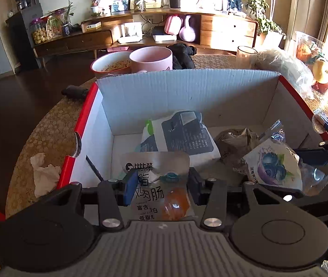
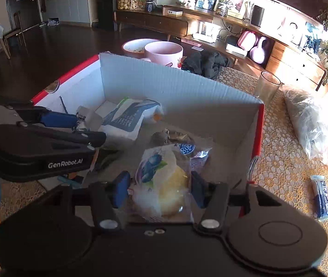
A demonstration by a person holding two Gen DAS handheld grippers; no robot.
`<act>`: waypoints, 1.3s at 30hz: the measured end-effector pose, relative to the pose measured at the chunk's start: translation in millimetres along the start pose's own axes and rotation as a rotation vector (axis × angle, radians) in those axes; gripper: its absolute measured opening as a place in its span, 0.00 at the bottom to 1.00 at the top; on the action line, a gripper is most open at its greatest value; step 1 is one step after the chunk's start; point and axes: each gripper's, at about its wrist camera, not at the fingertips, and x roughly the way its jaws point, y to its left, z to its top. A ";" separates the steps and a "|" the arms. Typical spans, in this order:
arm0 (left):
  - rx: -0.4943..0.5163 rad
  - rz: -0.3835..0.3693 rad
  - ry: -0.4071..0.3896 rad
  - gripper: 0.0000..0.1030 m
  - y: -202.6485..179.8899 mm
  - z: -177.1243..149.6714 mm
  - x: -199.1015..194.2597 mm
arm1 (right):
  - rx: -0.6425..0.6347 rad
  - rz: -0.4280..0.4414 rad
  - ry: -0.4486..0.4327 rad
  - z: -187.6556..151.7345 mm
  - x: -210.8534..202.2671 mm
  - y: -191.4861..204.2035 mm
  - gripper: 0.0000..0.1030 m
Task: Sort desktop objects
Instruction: 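Release the pouch bag from the right tool into the box while the left tool releases the sausage packet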
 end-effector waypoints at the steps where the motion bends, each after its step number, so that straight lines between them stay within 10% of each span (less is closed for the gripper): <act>1: -0.003 -0.003 0.010 0.44 0.4 -0.7 1.6 | 0.008 0.002 0.001 -0.4 -0.2 -1.1 0.55; 16: -0.053 -0.015 0.091 0.53 7.5 -12.3 12.7 | -0.052 0.053 -0.080 -6.6 -45.8 -5.9 0.77; 39: -0.053 -0.036 -0.014 0.79 -30.3 -21.9 -46.9 | 0.070 0.041 -0.188 -57.3 -139.7 -43.7 0.84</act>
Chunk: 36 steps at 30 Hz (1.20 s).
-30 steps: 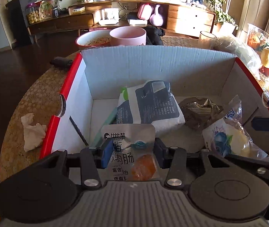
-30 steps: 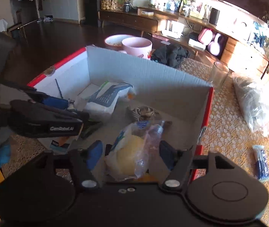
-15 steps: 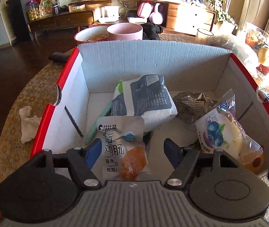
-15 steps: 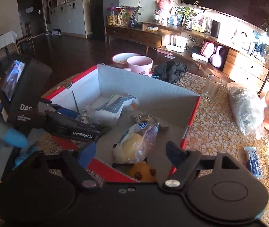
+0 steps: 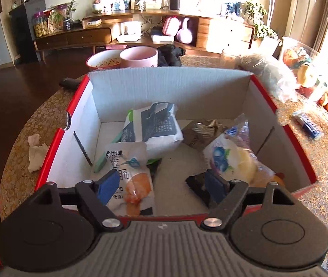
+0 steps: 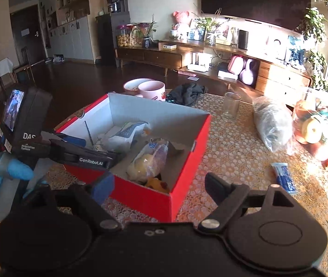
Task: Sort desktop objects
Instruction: 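Release the pouch bag from the right tool into the box while the left tool releases the sausage packet, then move both open tools back from the box toward the blue packet and white cable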
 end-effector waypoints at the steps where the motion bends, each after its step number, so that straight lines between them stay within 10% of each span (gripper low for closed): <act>1: 0.005 -0.006 -0.005 0.79 -3.3 -0.7 -3.6 | 0.005 -0.005 -0.001 -2.9 -4.3 -2.2 0.84; 36: 0.216 -0.301 -0.125 1.00 -155.5 -48.2 -67.7 | 0.292 -0.285 -0.085 -137.6 -127.9 -123.6 0.90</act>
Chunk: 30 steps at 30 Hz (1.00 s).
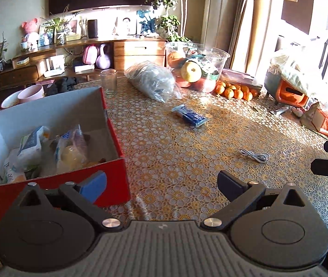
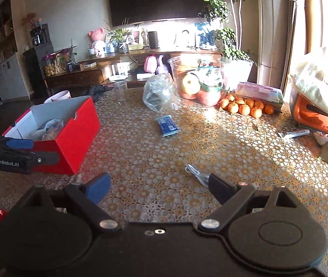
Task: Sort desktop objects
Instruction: 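Move both open tools back from the box toward the blue packet and white cable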
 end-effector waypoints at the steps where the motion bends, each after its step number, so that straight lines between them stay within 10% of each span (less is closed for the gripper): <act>1: 0.006 -0.006 -0.001 1.00 -5.0 1.0 2.5 | 0.001 -0.007 -0.001 -1.5 -0.1 -3.5 0.90; 30: 0.051 0.011 0.059 1.00 -80.7 41.1 139.5 | 0.022 -0.002 0.056 -19.5 86.1 -64.2 0.90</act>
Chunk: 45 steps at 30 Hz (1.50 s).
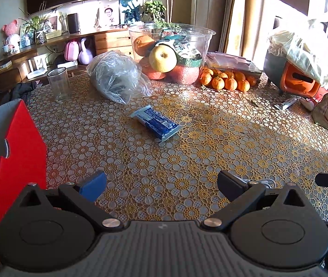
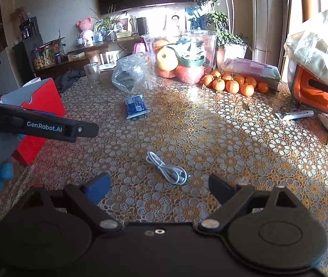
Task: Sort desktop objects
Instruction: 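Move both open tools back from the box toward the blue packet and white cable, then close the left tool on the blue packet while the right tool grasps the white cable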
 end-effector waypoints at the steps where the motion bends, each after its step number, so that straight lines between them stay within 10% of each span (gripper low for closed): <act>1: -0.004 0.003 0.003 1.00 -0.8 1.6 4.4 | 0.006 0.005 0.002 0.1 3.2 -1.2 0.90; 45: -0.100 0.177 0.080 0.98 -2.0 69.2 164.2 | 0.008 0.015 0.028 -4.4 67.7 -12.8 0.82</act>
